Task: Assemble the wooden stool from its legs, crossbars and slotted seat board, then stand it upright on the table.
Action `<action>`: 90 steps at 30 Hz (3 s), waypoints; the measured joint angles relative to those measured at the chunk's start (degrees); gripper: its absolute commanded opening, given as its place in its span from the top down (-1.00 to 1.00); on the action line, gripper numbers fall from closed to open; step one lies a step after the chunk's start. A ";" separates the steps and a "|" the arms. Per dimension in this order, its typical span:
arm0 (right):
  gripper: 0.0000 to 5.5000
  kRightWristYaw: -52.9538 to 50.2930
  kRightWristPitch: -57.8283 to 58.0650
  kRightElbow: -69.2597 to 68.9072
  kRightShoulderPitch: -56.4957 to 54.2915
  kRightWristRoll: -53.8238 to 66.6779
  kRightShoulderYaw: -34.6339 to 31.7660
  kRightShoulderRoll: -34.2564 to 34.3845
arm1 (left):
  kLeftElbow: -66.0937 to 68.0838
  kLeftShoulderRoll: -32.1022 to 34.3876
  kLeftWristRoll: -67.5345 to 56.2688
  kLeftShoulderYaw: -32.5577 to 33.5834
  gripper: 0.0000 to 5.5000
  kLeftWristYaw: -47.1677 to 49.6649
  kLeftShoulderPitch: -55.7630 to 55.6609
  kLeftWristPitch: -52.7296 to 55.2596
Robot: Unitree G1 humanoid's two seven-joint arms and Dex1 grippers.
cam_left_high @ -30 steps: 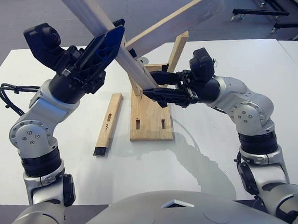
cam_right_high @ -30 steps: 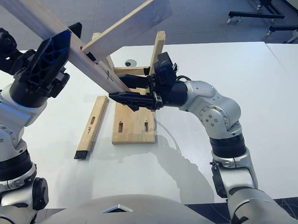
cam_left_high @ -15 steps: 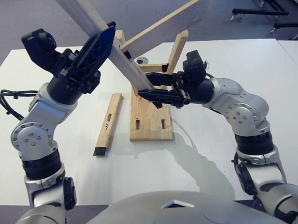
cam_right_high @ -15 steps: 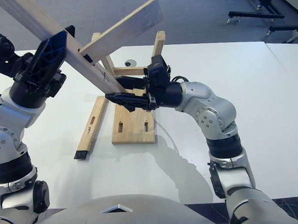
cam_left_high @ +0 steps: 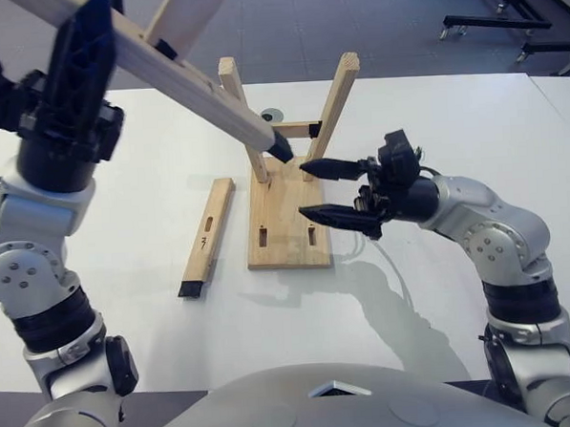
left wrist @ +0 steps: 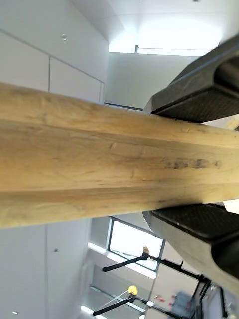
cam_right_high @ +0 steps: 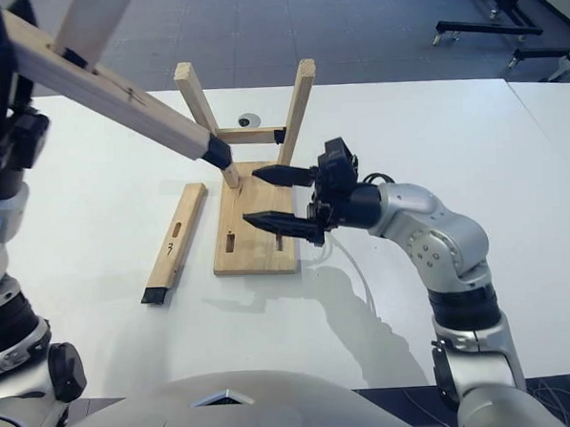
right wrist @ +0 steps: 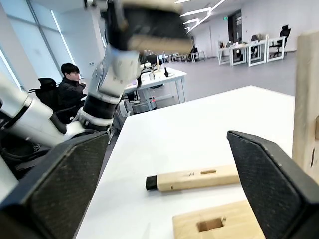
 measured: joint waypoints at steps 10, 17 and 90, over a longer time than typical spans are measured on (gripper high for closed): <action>-0.57 -6.20 -13.19 7.01 -1.67 -9.74 -6.11 1.65 | -1.88 5.69 31.44 -13.37 0.25 -4.78 6.44 -5.04; -0.57 -4.52 -18.18 21.70 -4.77 -13.47 -10.77 -0.05 | -9.44 3.54 28.34 -12.95 0.25 -10.70 15.65 -8.93; -0.57 1.19 -9.41 29.06 -14.68 -8.33 -14.85 2.45 | 26.13 8.88 63.86 -33.40 -0.61 -36.09 3.31 -23.55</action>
